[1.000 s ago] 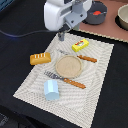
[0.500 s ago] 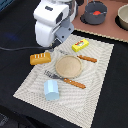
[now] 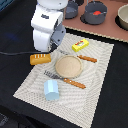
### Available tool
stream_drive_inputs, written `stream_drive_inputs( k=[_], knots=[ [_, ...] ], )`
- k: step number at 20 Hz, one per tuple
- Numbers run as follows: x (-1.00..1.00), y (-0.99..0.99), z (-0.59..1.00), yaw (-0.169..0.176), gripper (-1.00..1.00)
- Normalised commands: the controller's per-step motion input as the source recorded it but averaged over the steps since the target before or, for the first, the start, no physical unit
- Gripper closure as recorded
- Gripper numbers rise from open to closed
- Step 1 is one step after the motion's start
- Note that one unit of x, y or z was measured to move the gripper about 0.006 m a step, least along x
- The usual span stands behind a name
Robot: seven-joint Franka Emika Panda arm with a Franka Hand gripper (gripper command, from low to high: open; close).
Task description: Interact with the objects in diverse but meaningful ways.
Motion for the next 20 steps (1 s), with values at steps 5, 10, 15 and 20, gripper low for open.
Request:
stream_drive_inputs(
  k=[5,10,15,20],
  knots=[
    [-0.55,-0.22,-0.49,0.101,-1.00],
    [-0.21,-0.39,-0.41,0.072,-1.00],
    [-0.17,-0.31,-0.28,0.051,-1.00],
    [0.01,-0.23,-0.06,0.005,-1.00]
  ],
)
